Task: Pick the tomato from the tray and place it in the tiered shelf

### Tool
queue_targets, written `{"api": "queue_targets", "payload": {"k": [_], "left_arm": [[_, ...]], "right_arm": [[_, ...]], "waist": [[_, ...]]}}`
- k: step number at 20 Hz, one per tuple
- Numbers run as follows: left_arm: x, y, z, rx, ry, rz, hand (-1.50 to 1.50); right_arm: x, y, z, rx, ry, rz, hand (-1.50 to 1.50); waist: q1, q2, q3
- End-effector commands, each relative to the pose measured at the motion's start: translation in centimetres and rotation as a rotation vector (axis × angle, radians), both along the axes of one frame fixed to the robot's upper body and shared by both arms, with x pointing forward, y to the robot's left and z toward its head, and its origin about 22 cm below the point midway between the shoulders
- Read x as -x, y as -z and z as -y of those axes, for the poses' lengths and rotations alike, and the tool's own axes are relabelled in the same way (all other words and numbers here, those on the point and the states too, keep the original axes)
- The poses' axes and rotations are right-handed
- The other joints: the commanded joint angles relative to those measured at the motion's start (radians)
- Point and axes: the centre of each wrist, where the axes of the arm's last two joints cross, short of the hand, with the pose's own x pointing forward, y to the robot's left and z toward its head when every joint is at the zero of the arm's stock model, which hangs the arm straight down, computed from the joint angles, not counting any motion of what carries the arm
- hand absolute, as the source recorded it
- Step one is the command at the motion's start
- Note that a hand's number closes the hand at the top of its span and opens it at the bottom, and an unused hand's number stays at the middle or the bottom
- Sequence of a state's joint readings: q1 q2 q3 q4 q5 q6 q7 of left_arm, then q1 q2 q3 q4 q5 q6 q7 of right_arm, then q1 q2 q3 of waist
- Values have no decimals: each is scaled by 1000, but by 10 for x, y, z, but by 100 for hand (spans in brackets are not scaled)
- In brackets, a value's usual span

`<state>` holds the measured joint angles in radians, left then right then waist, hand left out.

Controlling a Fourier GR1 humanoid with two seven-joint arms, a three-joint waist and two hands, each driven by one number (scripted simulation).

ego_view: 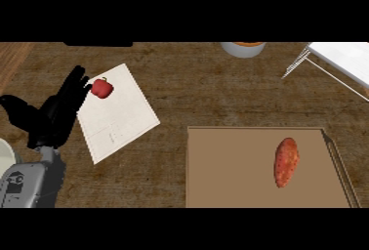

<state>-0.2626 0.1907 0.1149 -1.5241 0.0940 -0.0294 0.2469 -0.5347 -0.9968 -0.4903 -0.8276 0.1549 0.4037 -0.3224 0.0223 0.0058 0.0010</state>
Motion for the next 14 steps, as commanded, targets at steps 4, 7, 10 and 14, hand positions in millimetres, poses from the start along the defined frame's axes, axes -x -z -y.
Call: {"api": "queue_targets", "payload": {"k": [4, 7, 10, 14], "left_arm": [[12, -1, 6, -4, 13, 17, 0], [3, 0, 9, -6, 17, 4, 0], [2, 2, 4, 6, 7, -1, 0], [4, 7, 5, 10, 19, 2, 0]], "right_arm": [[0, 11, 26, 0, 14, 9, 150], [-6, 16, 25, -44, 187, -27, -150], [-7, 31, 27, -45, 198, 51, -150], [-13, 22, 26, -94, 193, 172, -150]], "waist": [[12, 3, 1], [13, 6, 1], [16, 8, 2], [15, 8, 2]]}}
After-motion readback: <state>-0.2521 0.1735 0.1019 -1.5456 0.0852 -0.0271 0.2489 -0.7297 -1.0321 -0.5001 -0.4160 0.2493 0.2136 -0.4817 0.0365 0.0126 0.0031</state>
